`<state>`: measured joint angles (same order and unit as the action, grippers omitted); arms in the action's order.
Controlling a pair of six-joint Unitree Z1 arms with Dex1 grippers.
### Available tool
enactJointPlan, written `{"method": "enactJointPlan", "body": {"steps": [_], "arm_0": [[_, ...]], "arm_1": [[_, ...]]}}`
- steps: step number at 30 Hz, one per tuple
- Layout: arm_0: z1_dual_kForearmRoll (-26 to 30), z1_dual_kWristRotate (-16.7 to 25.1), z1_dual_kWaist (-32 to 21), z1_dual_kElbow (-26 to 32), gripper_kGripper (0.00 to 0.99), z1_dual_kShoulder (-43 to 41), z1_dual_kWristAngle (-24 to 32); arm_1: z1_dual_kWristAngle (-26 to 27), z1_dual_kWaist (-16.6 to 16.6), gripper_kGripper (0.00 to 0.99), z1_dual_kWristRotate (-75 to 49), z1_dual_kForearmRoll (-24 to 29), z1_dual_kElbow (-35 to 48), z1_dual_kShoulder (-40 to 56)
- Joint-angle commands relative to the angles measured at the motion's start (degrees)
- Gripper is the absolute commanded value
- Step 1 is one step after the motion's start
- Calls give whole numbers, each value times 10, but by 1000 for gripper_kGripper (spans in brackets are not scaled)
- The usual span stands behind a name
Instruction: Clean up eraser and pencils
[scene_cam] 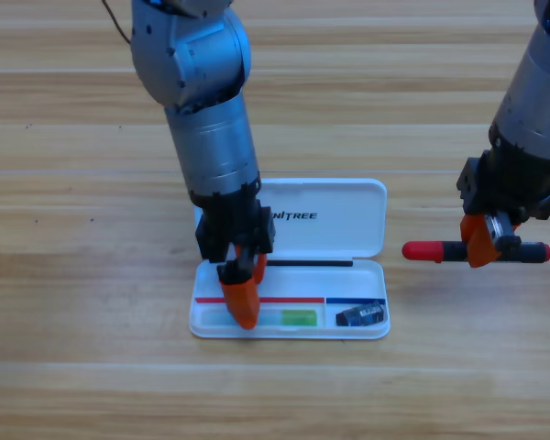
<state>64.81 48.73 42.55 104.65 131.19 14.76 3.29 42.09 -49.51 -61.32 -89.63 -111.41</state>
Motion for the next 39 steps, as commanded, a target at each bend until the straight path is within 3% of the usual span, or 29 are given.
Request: {"method": "enactJointPlan", "body": {"steps": [1,7,11,20,28,39], "arm_0": [[-1,-10,10,-1,990,29,-7],[0,-12,11,-4,990,22,-10],[14,-15,13,-8,990,-24,-12],[46,-20,12,-29,990,-270,-15],[49,-16,-49,-70,990,-449,-16],[45,-14,-73,-104,990,-488,-13]], "arm_1": [[4,26,0,5,-7,-8,-27],[1,46,0,19,-7,-37,-57],[-5,63,0,35,-7,-68,-88],[-21,91,0,57,-8,-146,-156],[-27,110,0,72,-29,-223,-211],[-30,121,0,78,-30,-264,-253]]}}
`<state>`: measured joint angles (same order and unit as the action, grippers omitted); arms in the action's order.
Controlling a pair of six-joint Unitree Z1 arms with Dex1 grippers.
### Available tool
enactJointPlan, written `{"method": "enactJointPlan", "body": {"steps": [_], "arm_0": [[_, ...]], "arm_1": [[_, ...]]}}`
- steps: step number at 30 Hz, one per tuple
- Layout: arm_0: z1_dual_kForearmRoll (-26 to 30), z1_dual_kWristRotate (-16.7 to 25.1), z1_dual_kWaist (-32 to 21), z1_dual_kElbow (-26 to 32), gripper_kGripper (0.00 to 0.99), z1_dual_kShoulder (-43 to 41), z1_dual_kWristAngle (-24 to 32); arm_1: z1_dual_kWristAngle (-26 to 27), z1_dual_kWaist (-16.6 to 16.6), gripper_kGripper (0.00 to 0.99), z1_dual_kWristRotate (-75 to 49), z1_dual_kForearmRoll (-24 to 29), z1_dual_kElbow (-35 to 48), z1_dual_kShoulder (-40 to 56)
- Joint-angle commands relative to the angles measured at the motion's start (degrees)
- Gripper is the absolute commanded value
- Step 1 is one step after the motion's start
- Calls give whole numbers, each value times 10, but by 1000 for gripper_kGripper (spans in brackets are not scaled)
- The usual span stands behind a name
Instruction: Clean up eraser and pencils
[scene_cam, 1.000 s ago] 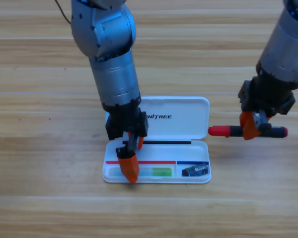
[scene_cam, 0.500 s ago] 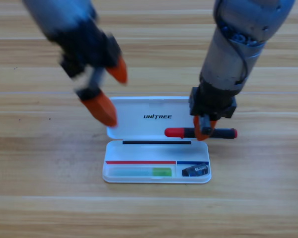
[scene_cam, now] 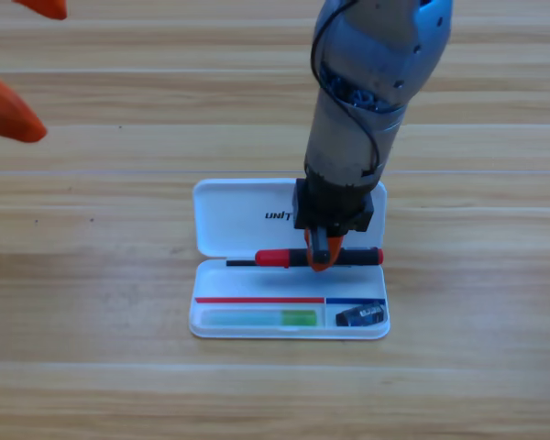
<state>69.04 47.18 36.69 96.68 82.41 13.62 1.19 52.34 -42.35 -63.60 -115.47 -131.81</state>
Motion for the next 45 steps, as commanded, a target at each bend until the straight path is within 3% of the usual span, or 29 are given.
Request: {"method": "enactJointPlan", "body": {"steps": [1,28,29,32,33,36,45], "arm_0": [[2,1,-14,-27,990,-1,-1],[-22,1,-14,-72,990,-1,-3],[-23,1,-14,-74,990,-1,-3],[-24,1,-14,-75,990,-1,-3],[-24,1,-14,-75,990,-1,-3],[-26,1,-14,-78,990,-1,-3],[-53,1,-24,-87,990,0,-7]], "arm_1": [[-9,19,0,6,-7,-5,-49],[-8,22,0,11,-7,-11,-47],[-6,22,48,13,-7,-11,-46],[-1,26,830,16,-7,-10,-35],[2,26,913,18,-7,-10,-31],[21,28,957,19,-7,-3,0],[89,30,957,30,-7,42,154]]}}
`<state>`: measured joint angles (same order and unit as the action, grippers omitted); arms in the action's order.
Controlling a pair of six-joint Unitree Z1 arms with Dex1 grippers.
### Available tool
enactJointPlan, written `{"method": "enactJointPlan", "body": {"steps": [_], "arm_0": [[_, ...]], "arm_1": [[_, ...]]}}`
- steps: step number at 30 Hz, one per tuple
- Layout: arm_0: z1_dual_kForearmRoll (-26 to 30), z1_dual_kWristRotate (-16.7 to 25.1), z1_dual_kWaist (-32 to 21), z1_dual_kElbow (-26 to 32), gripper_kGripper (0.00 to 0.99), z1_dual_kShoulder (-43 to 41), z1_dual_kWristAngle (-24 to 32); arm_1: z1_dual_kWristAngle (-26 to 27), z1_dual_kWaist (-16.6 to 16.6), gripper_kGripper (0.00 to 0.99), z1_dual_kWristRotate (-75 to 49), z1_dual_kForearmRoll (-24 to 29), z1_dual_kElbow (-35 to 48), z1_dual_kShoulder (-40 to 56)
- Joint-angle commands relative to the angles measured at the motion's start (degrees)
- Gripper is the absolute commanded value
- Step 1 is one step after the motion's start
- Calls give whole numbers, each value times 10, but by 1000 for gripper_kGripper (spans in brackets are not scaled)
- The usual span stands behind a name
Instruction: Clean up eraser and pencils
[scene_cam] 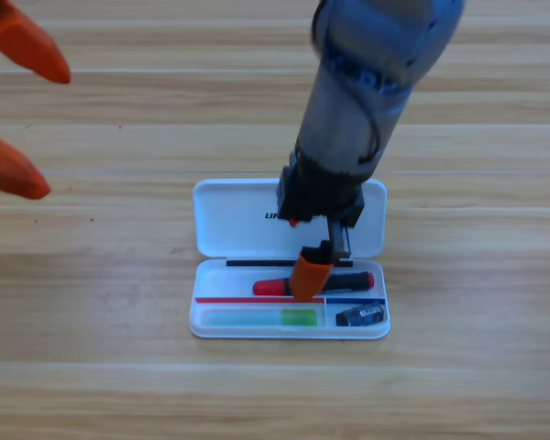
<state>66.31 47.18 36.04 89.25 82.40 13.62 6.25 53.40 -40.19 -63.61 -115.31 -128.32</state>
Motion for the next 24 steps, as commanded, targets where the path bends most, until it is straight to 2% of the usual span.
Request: {"method": "enactJointPlan", "body": {"steps": [1,4,6,12,16,20,24], "arm_0": [[-36,0,-21,-13,990,0,-10],[-67,-9,-40,-11,990,11,-9],[-100,-17,-56,-12,990,24,-10],[-217,-18,-100,-15,990,103,-4],[-282,-22,-113,-12,983,168,-3],[-335,-17,-120,-15,890,233,9],[-359,-2,-135,0,764,291,32]], "arm_1": [[49,19,957,8,-7,50,138],[91,10,957,13,-1,81,190],[115,3,957,27,23,115,221],[141,-5,959,88,172,268,321],[152,-5,959,101,217,323,364],[184,-5,959,113,233,350,386],[191,-3,959,124,241,360,397]]}}
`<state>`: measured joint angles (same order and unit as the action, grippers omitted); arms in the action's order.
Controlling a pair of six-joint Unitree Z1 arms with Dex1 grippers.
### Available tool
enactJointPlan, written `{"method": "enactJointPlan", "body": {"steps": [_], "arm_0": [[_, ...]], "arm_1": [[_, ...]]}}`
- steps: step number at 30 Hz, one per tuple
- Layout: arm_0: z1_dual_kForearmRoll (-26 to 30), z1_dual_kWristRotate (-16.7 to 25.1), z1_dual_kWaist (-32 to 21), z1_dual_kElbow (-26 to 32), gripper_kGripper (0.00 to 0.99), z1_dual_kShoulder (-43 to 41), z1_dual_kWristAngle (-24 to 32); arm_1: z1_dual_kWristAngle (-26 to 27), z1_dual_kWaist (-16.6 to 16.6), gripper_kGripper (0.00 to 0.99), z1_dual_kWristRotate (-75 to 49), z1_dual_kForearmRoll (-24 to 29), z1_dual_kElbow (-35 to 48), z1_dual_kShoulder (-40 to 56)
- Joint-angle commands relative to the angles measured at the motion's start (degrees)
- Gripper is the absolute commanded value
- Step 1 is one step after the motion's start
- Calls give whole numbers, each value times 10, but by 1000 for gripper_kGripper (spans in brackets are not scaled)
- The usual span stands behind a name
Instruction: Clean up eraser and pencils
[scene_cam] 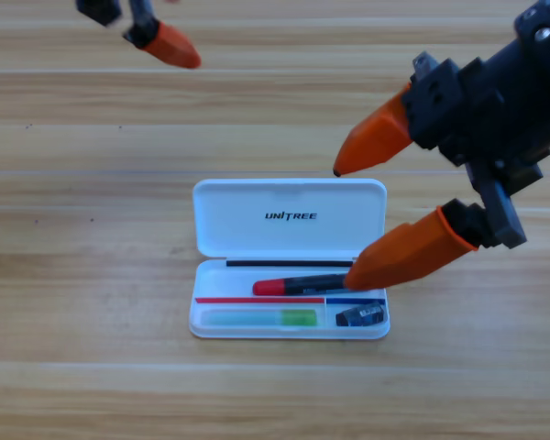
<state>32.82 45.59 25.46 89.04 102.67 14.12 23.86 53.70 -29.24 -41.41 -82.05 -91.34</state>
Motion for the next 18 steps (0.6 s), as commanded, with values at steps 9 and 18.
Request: {"method": "enactJointPlan", "body": {"steps": [9,18], "arm_0": [[-24,61,-37,28,253,185,72],[-22,81,-38,25,0,228,118]], "arm_1": [[15,-6,959,16,19,27,47],[19,-6,959,17,19,32,59]]}}
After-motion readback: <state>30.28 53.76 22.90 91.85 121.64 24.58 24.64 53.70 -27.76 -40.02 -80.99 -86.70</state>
